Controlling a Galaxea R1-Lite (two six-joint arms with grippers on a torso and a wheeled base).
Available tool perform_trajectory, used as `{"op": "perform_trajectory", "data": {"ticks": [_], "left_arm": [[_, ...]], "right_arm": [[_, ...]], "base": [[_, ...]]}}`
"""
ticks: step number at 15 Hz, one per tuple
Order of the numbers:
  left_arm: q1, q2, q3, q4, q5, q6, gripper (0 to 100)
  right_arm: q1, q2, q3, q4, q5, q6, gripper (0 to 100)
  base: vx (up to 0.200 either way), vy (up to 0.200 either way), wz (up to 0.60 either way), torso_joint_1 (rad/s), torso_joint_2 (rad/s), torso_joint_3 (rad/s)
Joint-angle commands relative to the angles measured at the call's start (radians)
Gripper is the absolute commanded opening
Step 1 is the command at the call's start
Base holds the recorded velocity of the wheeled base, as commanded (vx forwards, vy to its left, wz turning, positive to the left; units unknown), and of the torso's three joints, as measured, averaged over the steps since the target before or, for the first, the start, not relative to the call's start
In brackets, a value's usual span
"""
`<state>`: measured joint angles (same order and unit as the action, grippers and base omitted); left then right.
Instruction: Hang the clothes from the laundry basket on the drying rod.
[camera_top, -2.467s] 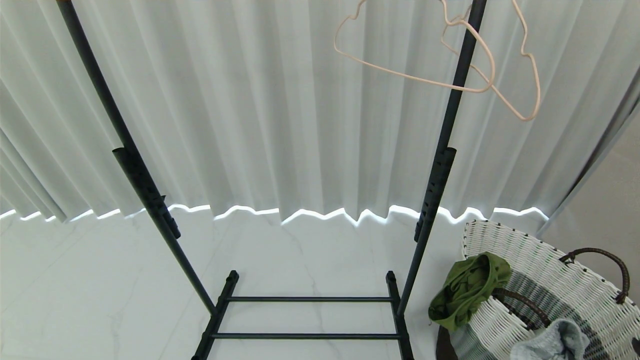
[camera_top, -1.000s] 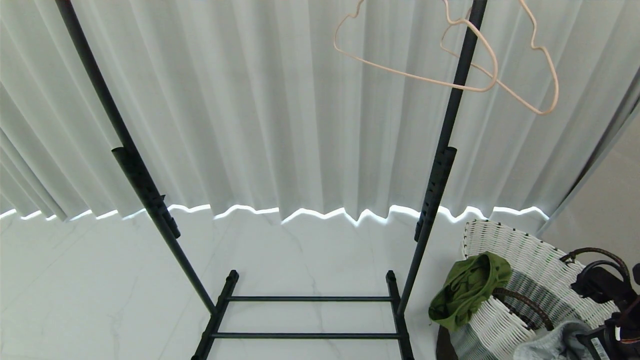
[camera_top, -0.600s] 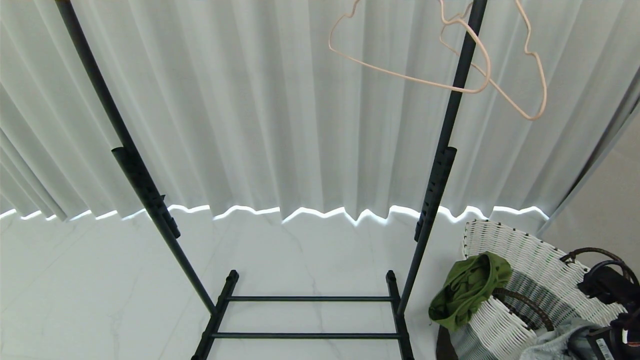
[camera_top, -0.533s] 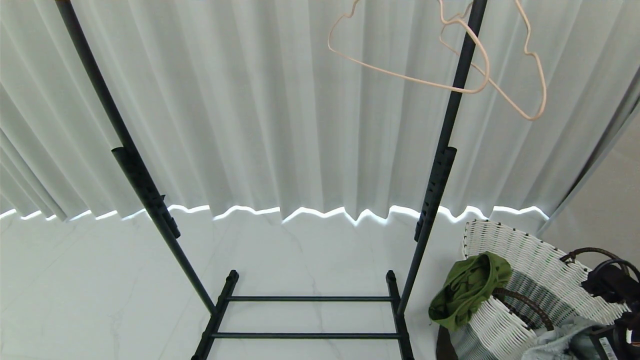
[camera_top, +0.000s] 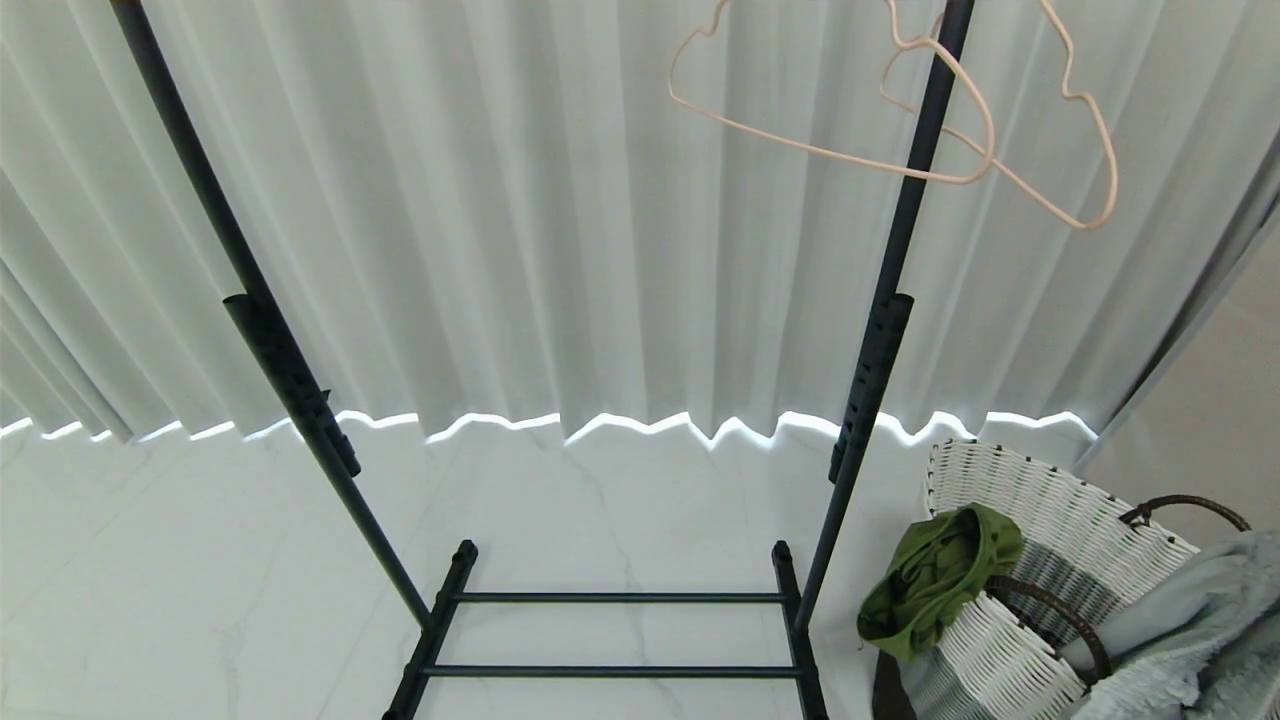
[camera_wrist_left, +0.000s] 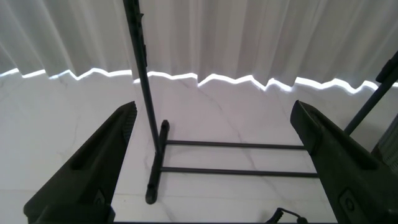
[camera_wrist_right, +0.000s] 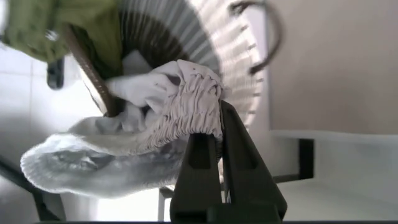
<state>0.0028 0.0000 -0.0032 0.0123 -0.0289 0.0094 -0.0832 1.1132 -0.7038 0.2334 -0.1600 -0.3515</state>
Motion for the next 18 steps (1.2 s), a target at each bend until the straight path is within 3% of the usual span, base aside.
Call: {"op": "perform_trajectory", "data": {"ticks": [1, 7, 12, 18], "left_arm": [[0.000, 0.000, 0.000, 0.000, 0.000, 0.000, 100], [0.000, 0.000, 0.000, 0.000, 0.000, 0.000, 100], [0.000, 0.000, 0.000, 0.001, 0.000, 0.009, 100], [0.000, 0.000, 0.000, 0.001, -0.002, 0.009, 100]], "right_arm": [[0.023, -0.170, -0.112, 0.104, -0.001, -0.009, 0], [0.033, -0.257, -0.112, 0.133, 0.000, -0.164, 0], [0.042, -0.268, -0.115, 0.133, -0.003, -0.188, 0], [0.043, -0.277, -0.118, 0.130, -0.003, -0.207, 0]], "base": [[0.000, 0.000, 0.00, 0.000, 0.00, 0.000], [-0.200, 0.000, 0.00, 0.002, 0.00, 0.003], [0.000, 0.000, 0.00, 0.000, 0.00, 0.000], [0.000, 0.200, 0.00, 0.002, 0.01, 0.001]]}}
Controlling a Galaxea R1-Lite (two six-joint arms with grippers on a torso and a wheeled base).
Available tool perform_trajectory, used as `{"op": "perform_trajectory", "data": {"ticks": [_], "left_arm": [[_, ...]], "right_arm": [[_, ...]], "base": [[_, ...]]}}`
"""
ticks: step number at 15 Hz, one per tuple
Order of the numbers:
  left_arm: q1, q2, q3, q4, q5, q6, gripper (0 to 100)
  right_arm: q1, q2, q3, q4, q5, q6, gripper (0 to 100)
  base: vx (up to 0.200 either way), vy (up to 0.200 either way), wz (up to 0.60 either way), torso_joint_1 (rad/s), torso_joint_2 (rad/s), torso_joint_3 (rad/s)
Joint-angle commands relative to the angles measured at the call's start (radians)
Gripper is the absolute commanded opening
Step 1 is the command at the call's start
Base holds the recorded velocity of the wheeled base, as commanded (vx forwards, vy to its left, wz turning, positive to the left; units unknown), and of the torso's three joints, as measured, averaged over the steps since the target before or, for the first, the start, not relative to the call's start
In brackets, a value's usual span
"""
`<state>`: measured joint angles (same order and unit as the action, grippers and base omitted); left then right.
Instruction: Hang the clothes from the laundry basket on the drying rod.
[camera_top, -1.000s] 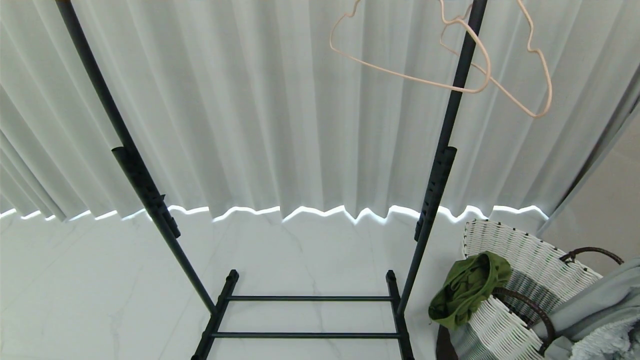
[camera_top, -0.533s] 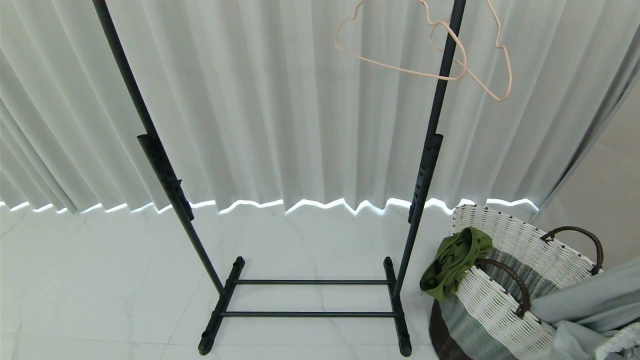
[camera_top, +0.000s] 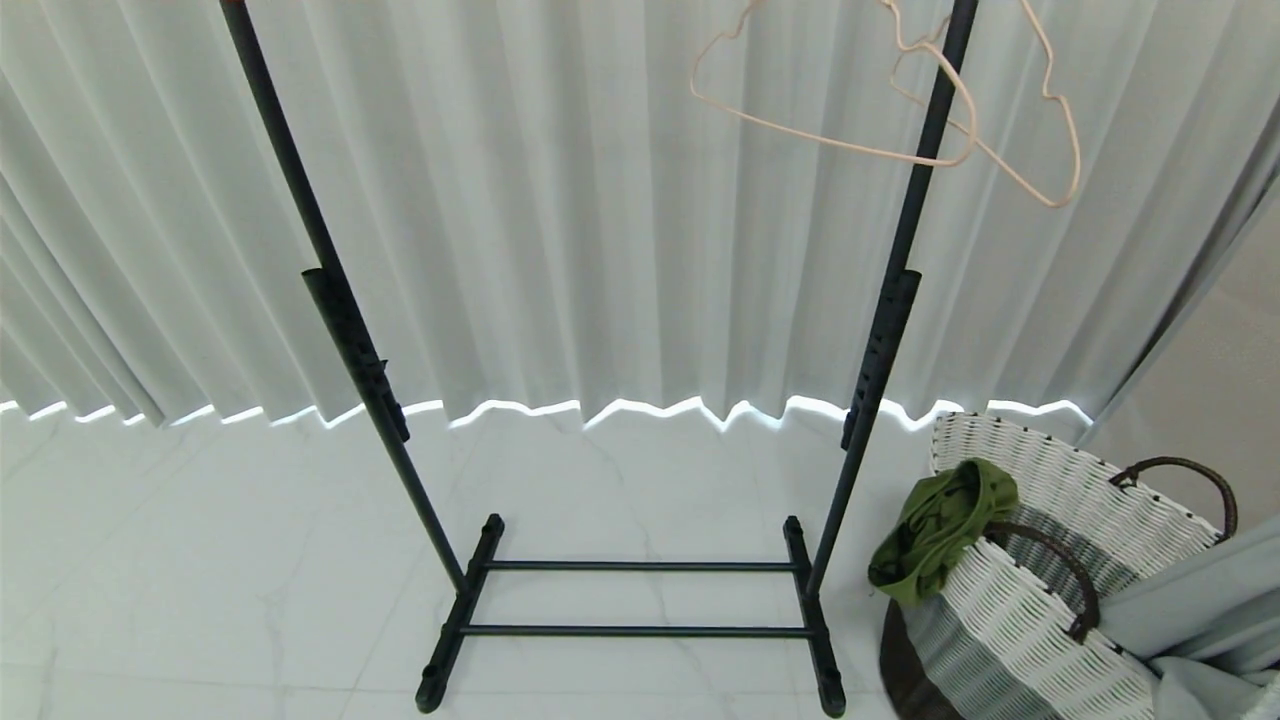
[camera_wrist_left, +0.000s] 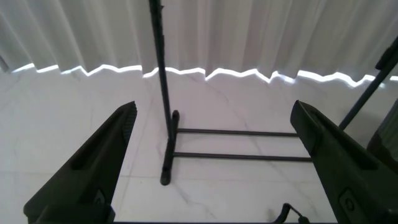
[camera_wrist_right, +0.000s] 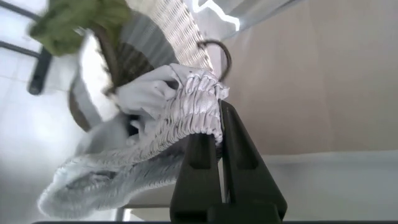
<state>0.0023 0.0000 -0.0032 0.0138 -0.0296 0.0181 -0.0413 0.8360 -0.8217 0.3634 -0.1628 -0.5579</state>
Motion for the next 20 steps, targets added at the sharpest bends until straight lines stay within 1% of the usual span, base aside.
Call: {"op": "perform_trajectory", "data": {"ticks": [1, 3, 5, 7, 9, 10, 12, 14, 16, 17, 18, 19, 20], "left_arm": [[0.001, 0.000, 0.000, 0.000, 0.000, 0.000, 100], [0.001, 0.000, 0.000, 0.000, -0.003, 0.010, 100], [0.001, 0.000, 0.000, 0.000, -0.006, 0.039, 100], [0.001, 0.000, 0.000, -0.002, 0.000, -0.004, 100], [0.001, 0.000, 0.000, 0.000, -0.001, 0.003, 100], [0.001, 0.000, 0.000, 0.000, -0.006, 0.034, 100], [0.001, 0.000, 0.000, 0.000, -0.007, 0.040, 100], [0.001, 0.000, 0.000, 0.000, -0.004, 0.014, 100], [0.001, 0.000, 0.000, 0.000, -0.004, 0.011, 100], [0.002, 0.000, 0.000, -0.002, -0.006, 0.019, 100], [0.001, 0.000, 0.003, -0.015, -0.013, 0.065, 100], [0.001, 0.000, -0.020, -0.060, -0.043, 0.082, 100], [-0.002, 0.012, -0.093, -0.066, -0.147, 0.065, 100]], "right_arm": [[0.001, 0.000, -0.001, 0.000, 0.000, 0.000, 0], [0.000, 0.000, -0.016, 0.003, 0.000, -0.004, 0], [0.004, 0.009, -0.040, 0.005, 0.003, -0.004, 0], [0.018, 0.017, -0.077, 0.046, 0.003, -0.004, 0], [0.067, 0.017, -0.129, 0.135, 0.005, -0.004, 0], [0.092, 0.020, -0.163, 0.161, 0.005, 0.003, 0], [0.143, 0.028, -0.206, 0.203, 0.005, 0.016, 0], [0.228, 0.037, -0.266, 0.270, 0.005, 0.059, 0], [0.299, 0.051, -0.315, 0.330, 0.006, 0.105, 0], [0.374, 0.055, -0.323, 0.338, 0.006, 0.145, 0], [0.437, 0.057, -0.323, 0.335, 0.006, 0.182, 0], [0.512, 0.058, -0.329, 0.333, 0.008, 0.216, 0], [0.569, 0.063, -0.341, 0.328, 0.008, 0.242, 0]], "base": [[0.000, 0.200, 0.00, 0.002, 0.00, -0.007], [0.000, 0.200, 0.00, 0.002, 0.00, 0.000], [0.000, 0.000, 0.00, 0.000, 0.00, 0.000], [0.000, 0.000, 0.00, 0.000, 0.00, 0.000], [0.000, 0.000, 0.00, 0.000, 0.00, 0.000], [0.000, 0.000, 0.00, 0.000, 0.00, 0.000], [0.000, 0.000, 0.00, 0.000, 0.00, 0.000], [0.000, 0.000, 0.00, 0.000, 0.00, 0.000], [0.000, 0.000, 0.00, 0.000, 0.00, 0.000], [0.000, 0.000, 0.00, 0.000, 0.00, 0.000], [0.000, 0.000, 0.00, 0.000, 0.00, 0.000], [0.000, 0.000, 0.00, 0.000, 0.00, 0.000], [0.000, 0.000, 0.00, 0.000, 0.00, 0.000]]}}
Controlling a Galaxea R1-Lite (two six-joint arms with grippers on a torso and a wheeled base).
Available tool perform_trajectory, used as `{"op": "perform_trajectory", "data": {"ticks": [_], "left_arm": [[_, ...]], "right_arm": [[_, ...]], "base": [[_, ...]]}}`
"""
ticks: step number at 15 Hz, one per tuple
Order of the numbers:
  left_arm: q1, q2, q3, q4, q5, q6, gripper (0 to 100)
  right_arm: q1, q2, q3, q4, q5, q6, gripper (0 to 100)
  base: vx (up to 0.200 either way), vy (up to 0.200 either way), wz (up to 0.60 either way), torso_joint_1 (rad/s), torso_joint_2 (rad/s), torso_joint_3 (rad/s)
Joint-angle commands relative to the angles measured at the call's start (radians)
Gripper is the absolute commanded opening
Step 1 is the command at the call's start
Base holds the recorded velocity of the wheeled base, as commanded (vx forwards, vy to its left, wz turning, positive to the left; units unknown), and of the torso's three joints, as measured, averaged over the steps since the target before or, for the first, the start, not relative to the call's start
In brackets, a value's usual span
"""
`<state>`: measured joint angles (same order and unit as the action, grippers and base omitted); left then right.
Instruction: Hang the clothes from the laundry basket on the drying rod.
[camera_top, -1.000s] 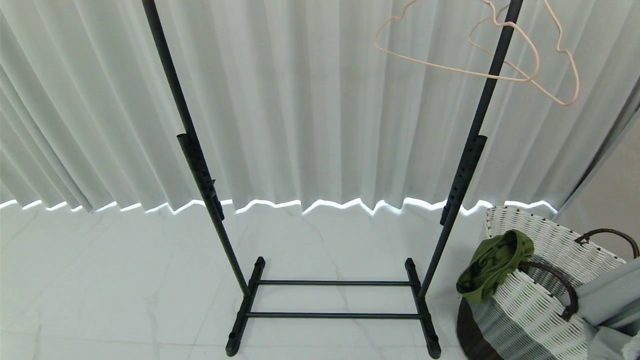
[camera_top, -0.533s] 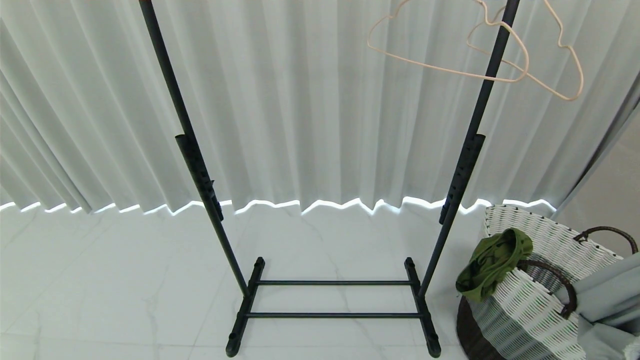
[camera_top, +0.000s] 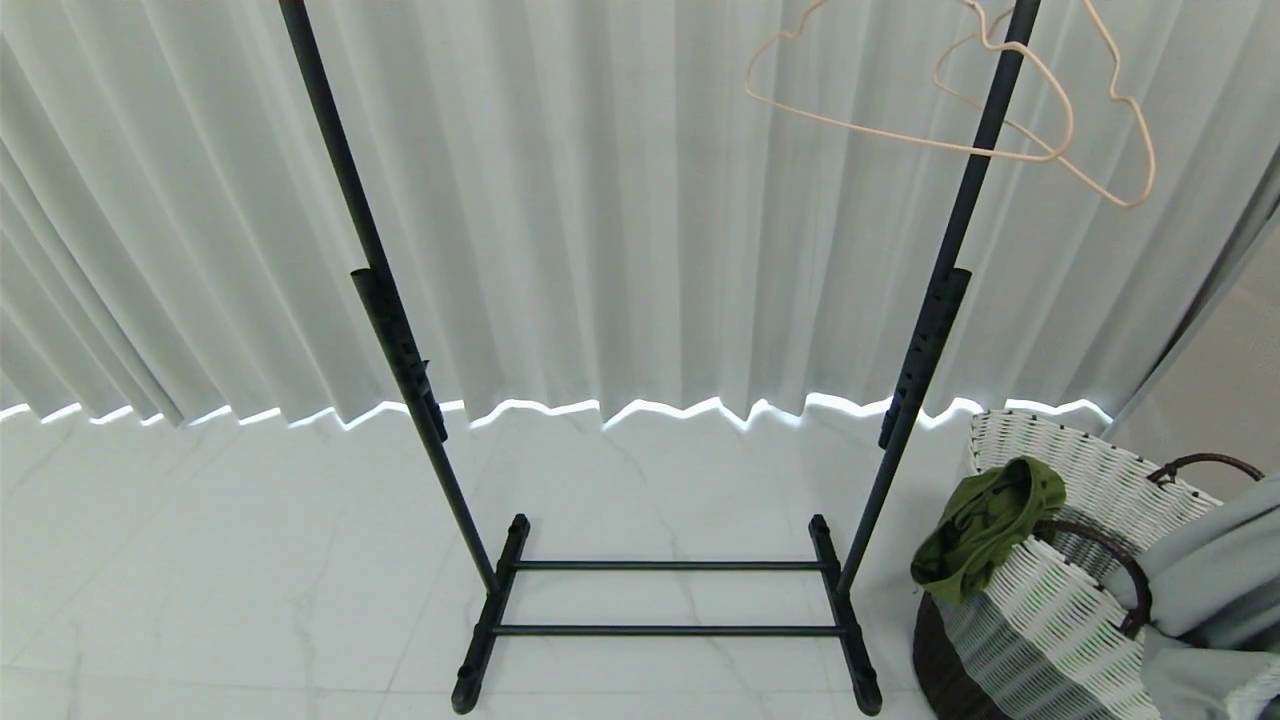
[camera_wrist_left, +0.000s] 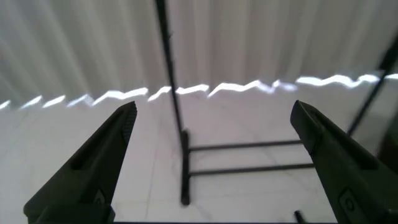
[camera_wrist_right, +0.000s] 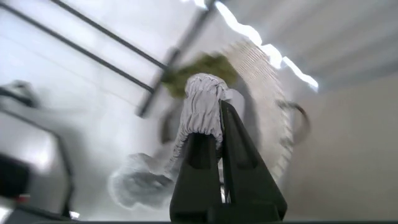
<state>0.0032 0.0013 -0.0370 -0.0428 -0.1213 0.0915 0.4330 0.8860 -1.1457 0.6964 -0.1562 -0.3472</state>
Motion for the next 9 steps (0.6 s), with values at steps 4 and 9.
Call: {"op": "perform_trajectory", "data": {"ticks": [4, 9], "left_arm": [[-0.009, 0.375, -0.402, -0.012, -0.213, -0.016, 100], [-0.252, 0.818, -0.664, -0.016, -0.224, -0.093, 100]], "right_arm": [[0.173, 0.056, -0.035, -0.133, 0.001, 0.050, 0], [0.191, 0.111, -0.095, -0.238, 0.004, 0.050, 0]], "base": [[0.000, 0.000, 0.00, 0.000, 0.00, 0.000], [0.000, 0.000, 0.00, 0.000, 0.00, 0.000]]}}
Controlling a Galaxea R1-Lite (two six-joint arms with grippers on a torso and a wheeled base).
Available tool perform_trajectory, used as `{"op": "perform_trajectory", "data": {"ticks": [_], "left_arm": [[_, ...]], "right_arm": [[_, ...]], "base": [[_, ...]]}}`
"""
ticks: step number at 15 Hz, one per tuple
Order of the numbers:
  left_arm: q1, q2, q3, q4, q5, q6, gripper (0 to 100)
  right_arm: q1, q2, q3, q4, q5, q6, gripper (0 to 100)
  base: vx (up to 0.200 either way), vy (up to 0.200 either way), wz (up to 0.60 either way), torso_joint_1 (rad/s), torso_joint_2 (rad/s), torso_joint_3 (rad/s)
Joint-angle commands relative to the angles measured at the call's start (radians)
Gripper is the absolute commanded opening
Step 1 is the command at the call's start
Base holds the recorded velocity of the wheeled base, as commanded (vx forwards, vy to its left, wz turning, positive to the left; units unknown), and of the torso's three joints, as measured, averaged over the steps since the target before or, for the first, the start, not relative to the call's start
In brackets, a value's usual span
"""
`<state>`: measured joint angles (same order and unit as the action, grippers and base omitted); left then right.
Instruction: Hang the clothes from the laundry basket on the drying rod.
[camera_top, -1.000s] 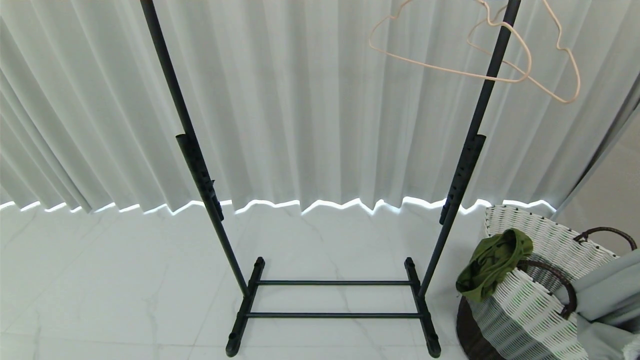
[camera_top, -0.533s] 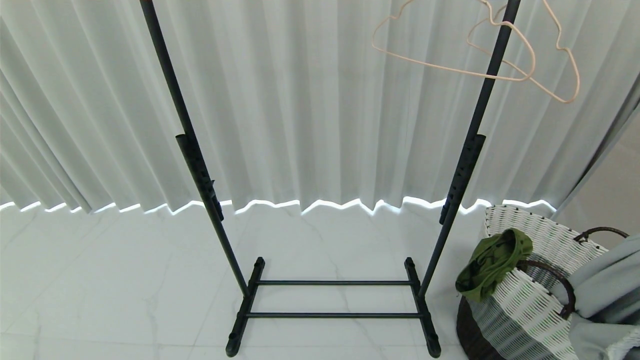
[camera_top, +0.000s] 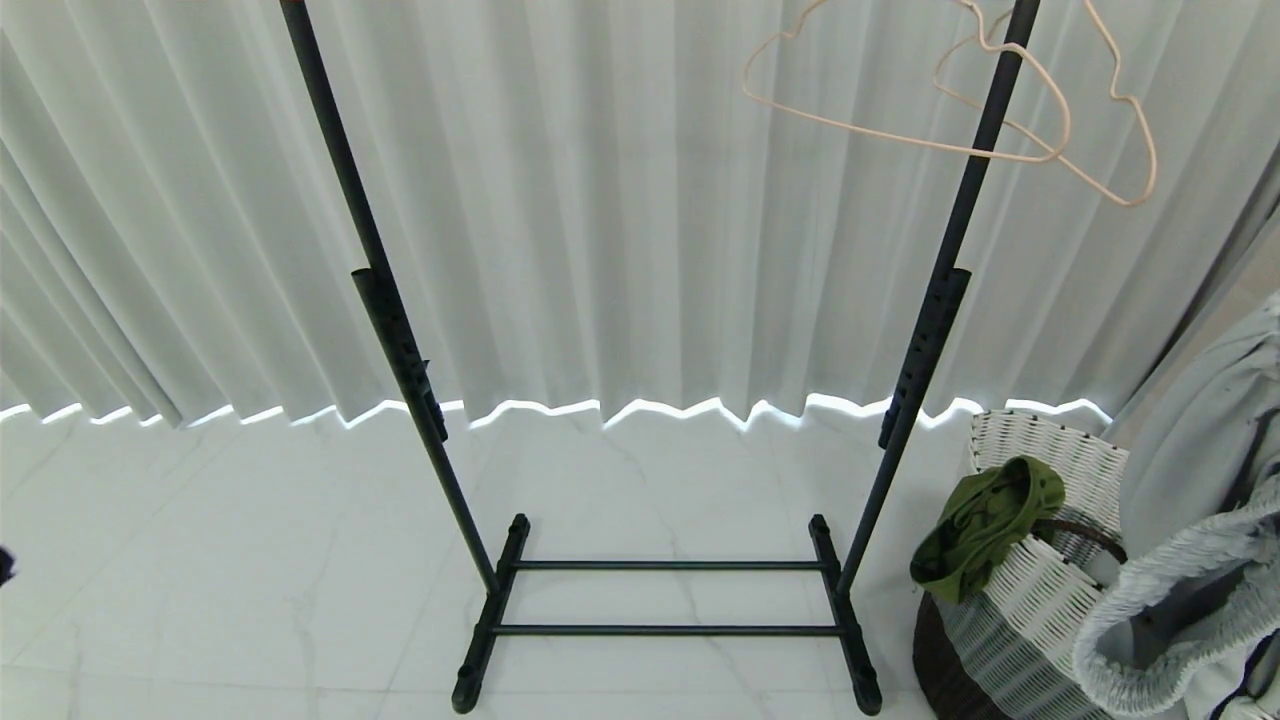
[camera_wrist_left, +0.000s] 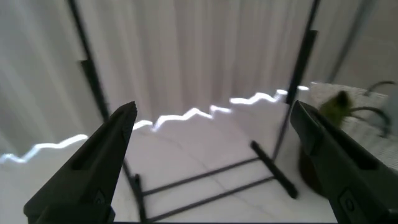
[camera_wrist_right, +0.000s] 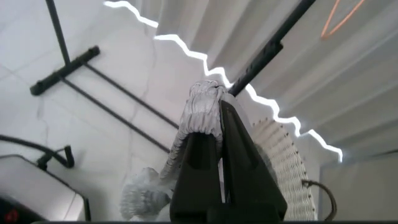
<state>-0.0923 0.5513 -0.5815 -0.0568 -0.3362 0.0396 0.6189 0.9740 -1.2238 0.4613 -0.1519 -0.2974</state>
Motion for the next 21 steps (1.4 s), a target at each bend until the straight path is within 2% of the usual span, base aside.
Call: {"op": "perform_trajectory", "data": {"ticks": [1, 4, 6, 7, 9, 12, 14, 16, 17, 19, 21], "left_arm": [[-0.233, 0.329, -0.130, -0.003, -0.007, -0.076, 100], [-0.409, 0.493, -0.155, -0.041, 0.062, -0.106, 100], [-0.488, 0.598, -0.175, -0.072, 0.123, -0.148, 100], [-0.575, 0.693, -0.187, -0.130, 0.183, -0.242, 100], [-0.708, 0.820, -0.204, -0.172, 0.266, -0.353, 100], [-0.848, 0.977, -0.248, -0.242, 0.339, -0.454, 100], [-0.955, 1.144, -0.333, -0.365, 0.416, -0.596, 100], [-1.004, 1.250, -0.383, -0.379, 0.468, -0.619, 100], [-1.060, 1.340, -0.436, -0.382, 0.506, -0.662, 100], [-1.116, 1.432, -0.506, -0.425, 0.510, -0.738, 100], [-1.129, 1.529, -0.584, -0.475, 0.511, -0.744, 100]], "right_arm": [[0.007, 0.022, -0.025, -0.012, 0.000, 0.000, 0], [0.036, 0.029, -0.085, -0.019, 0.000, -0.012, 0], [0.047, 0.025, -0.085, -0.019, 0.000, -0.009, 0], [0.047, 0.009, -0.062, -0.016, 0.000, -0.006, 0], [0.050, -0.001, -0.028, -0.019, 0.002, -0.006, 0], [0.079, 0.009, -0.025, -0.019, 0.003, -0.005, 0], [0.081, 0.012, -0.014, -0.021, 0.008, 0.009, 0], [0.081, 0.012, -0.019, -0.023, 0.018, 0.009, 0], [0.082, 0.012, -0.019, -0.036, 0.032, 0.009, 0], [0.082, 0.008, -0.017, -0.036, 0.034, 0.009, 0], [0.085, 0.003, -0.020, -0.036, 0.046, 0.009, 0]], "base": [[0.000, 0.000, 0.00, 0.000, 0.00, 0.000], [0.000, 0.000, 0.00, 0.000, 0.00, 0.000], [0.000, 0.000, 0.00, 0.000, 0.00, 0.000], [0.000, 0.000, 0.00, 0.000, 0.00, 0.000], [0.000, 0.000, 0.00, 0.000, 0.00, 0.000], [0.000, 0.000, 0.00, 0.000, 0.00, 0.000], [0.000, 0.000, 0.00, 0.000, 0.00, 0.000], [0.000, 0.000, 0.00, 0.000, 0.00, 0.000], [0.000, 0.000, 0.00, 0.000, 0.00, 0.000], [0.000, 0.000, 0.00, 0.000, 0.00, 0.000], [0.000, 0.000, 0.00, 0.000, 0.00, 0.000]]}}
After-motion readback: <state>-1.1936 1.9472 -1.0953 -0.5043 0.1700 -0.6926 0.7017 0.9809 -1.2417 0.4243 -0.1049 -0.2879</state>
